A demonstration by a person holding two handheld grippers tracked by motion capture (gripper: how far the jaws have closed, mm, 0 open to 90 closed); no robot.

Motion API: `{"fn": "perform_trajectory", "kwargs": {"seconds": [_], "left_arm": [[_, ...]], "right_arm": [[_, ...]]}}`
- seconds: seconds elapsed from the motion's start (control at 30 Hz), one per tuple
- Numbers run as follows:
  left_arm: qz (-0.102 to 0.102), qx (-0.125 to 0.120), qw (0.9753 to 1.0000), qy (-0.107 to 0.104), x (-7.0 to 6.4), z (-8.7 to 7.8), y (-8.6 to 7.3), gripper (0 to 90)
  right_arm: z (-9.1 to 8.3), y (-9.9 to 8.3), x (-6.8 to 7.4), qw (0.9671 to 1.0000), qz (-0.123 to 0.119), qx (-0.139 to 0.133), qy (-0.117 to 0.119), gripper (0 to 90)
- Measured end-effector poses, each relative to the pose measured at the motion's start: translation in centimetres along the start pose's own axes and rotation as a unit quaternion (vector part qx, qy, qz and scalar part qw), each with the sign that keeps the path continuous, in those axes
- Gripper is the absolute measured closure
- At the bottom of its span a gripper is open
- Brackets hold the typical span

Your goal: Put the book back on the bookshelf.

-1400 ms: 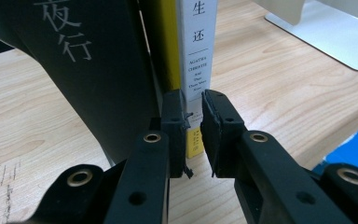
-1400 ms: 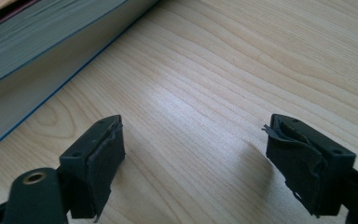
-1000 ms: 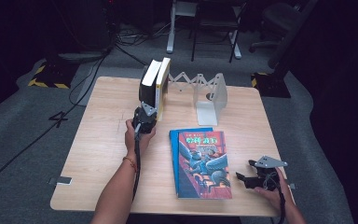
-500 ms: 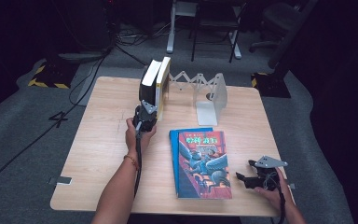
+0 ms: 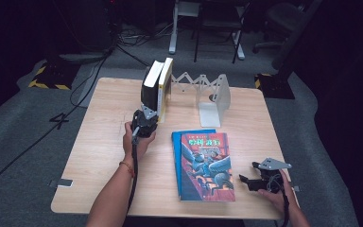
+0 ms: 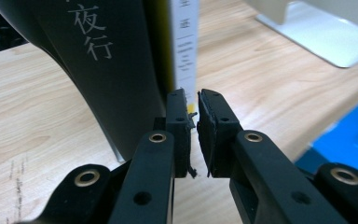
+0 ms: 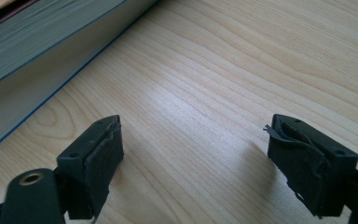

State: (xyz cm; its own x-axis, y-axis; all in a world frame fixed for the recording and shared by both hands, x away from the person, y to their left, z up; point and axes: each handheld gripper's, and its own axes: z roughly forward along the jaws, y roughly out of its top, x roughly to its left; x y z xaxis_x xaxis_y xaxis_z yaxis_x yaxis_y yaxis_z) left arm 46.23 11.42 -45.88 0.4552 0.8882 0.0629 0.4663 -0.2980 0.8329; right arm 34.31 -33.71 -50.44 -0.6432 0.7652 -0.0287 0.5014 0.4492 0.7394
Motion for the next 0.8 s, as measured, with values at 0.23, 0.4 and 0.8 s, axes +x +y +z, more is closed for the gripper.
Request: {"fn": "perform_trajectory", "kwargs": {"seconds": [0.23, 0.4, 0.8], "left_arm": [[0.032, -0.009, 0.999, -0.029, -0.8, -2.1, -0.4, 77.1], [0.057, -0.008, 0.9969, -0.054, -1.6, -3.2, -0.9, 74.4], [0.105, 0.0, 0.9895, -0.099, -3.5, -5.4, -2.1, 64.2]], "right_arm": [[0.1, 0.0, -0.2, 1.0, 0.007, 0.001, 0.003, 17.6], [0.1, 0.0, -0.1, 1.0, 0.006, 0.001, 0.002, 17.5], [0.0, 0.0, -0.1, 1.0, 0.003, 0.002, 0.0, 17.4]]}}
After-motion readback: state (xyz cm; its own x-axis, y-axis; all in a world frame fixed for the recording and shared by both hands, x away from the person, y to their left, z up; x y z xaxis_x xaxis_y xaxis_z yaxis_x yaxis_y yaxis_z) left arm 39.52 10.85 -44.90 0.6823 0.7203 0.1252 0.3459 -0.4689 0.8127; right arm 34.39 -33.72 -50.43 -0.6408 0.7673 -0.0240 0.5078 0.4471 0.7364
